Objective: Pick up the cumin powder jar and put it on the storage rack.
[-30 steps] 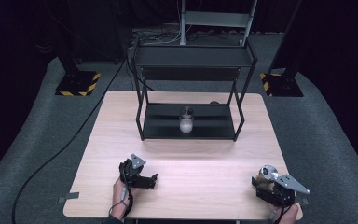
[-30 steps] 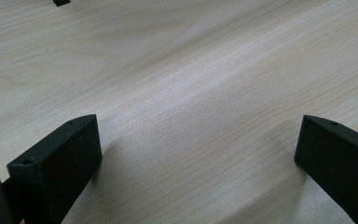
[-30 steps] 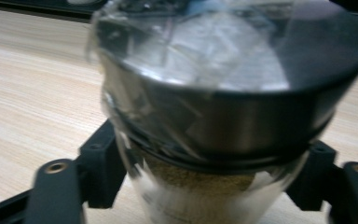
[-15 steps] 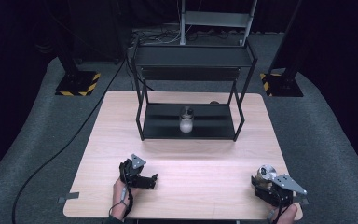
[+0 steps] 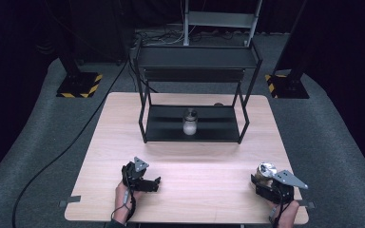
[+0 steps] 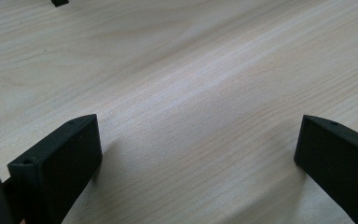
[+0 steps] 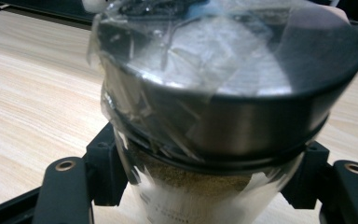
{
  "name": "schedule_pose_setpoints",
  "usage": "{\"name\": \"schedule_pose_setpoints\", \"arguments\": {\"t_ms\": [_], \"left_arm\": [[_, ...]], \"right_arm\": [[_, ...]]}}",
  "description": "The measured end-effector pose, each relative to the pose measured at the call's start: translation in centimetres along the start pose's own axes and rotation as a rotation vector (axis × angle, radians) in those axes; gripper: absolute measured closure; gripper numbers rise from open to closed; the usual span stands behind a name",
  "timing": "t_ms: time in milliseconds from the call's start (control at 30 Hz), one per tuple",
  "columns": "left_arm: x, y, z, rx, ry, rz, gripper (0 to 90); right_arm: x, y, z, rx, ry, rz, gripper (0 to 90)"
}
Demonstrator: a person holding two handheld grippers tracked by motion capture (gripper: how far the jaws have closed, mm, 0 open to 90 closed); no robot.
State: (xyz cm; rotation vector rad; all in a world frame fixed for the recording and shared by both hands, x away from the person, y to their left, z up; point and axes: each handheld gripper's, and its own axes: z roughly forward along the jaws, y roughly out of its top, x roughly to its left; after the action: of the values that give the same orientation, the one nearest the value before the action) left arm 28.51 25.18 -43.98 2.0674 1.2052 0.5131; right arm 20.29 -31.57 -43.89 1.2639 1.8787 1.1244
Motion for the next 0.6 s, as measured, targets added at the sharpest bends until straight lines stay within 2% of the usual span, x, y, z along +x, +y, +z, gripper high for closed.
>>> {"name": "schedule_pose_setpoints", "arguments": {"t_ms": [600], "left_arm": [[0.0, 0.0, 0.0, 0.0, 0.0, 0.001, 0.3]], "right_arm": [[0.5, 2.9, 2.3, -0.004, 0.046, -0.047, 30.5]]}}
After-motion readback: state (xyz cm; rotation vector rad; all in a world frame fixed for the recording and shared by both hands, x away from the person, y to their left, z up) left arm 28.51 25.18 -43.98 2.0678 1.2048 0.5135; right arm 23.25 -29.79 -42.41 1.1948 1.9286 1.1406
